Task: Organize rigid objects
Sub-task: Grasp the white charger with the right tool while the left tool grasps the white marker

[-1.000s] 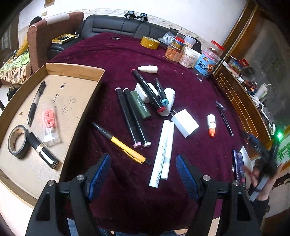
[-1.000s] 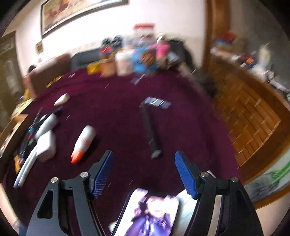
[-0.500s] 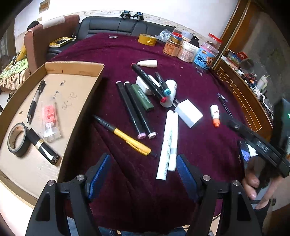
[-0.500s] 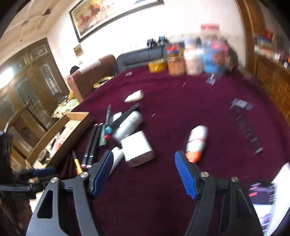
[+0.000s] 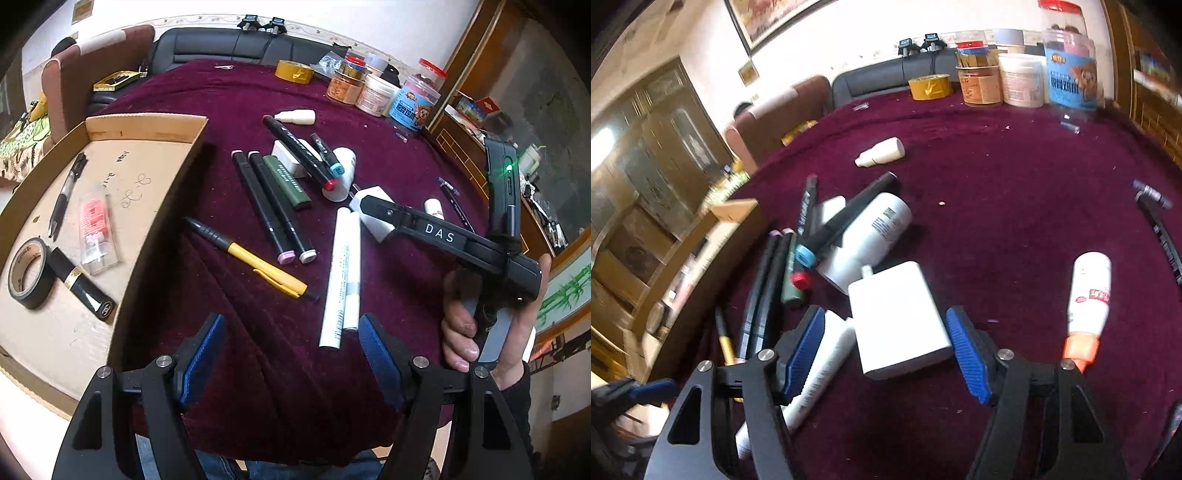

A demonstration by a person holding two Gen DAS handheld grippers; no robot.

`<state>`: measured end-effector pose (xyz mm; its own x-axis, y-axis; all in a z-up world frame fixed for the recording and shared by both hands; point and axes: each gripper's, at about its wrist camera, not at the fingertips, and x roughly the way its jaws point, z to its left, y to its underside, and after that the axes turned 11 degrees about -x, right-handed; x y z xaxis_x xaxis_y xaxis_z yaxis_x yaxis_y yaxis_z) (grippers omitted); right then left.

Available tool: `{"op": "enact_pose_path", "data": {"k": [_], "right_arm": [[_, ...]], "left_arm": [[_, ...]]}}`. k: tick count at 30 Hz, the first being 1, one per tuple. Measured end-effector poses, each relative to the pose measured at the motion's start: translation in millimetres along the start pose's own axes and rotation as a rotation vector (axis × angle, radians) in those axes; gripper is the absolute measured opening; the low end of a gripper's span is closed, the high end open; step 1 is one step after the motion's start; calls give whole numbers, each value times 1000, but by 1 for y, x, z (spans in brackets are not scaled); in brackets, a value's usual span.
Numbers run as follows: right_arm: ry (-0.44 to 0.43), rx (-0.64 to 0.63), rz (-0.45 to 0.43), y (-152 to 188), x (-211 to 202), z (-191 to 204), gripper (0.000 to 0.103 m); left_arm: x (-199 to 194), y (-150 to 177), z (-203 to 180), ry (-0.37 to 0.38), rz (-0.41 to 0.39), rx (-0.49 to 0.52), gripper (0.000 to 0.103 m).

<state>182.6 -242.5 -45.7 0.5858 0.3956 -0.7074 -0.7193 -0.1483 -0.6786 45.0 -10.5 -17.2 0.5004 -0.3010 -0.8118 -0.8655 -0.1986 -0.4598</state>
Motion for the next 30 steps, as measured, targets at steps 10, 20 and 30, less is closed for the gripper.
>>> {"op": "enact_pose_path", "data": {"k": [10, 20, 30], "right_arm": [[-38, 34, 18, 1, 3, -7, 53], [-49, 11, 19, 2, 3, -4, 61], [-52, 13, 18, 2, 3, -4, 61]], "left_arm": [[18, -2, -18, -17, 27, 40, 77], [35, -3, -24, -35, 76, 45, 59], [49, -21, -35, -50, 80, 103, 45]]}}
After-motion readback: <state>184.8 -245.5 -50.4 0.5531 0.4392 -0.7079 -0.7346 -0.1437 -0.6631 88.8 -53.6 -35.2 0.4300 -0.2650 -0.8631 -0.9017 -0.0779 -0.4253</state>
